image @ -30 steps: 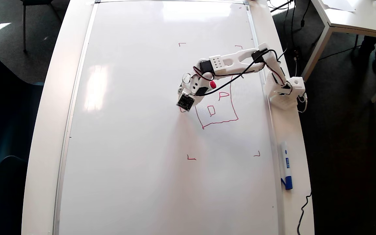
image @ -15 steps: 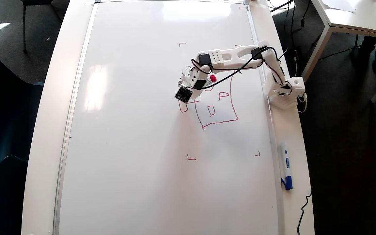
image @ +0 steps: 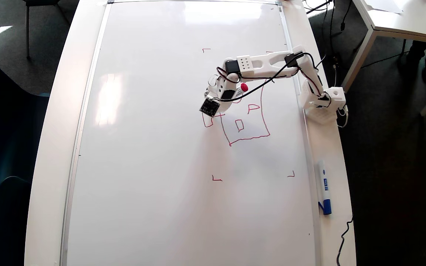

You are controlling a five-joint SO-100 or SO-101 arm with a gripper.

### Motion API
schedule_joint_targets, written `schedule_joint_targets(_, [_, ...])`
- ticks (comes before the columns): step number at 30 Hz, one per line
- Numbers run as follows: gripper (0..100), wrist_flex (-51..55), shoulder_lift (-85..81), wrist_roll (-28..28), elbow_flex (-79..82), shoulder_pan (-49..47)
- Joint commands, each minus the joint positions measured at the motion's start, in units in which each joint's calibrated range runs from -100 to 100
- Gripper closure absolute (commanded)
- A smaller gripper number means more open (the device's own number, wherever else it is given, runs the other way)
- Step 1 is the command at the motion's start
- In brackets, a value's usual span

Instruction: Draw on a whiteboard a robot head using a pen attached to the gripper

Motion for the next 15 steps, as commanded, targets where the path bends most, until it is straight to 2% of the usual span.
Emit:
schedule_joint_targets(1, [99, 0.83, -1.25, -0.22, -0.67, 0.18])
schedule_joint_targets(15, [99, 2.05, -1.16, -1.57, -0.30, -2.92])
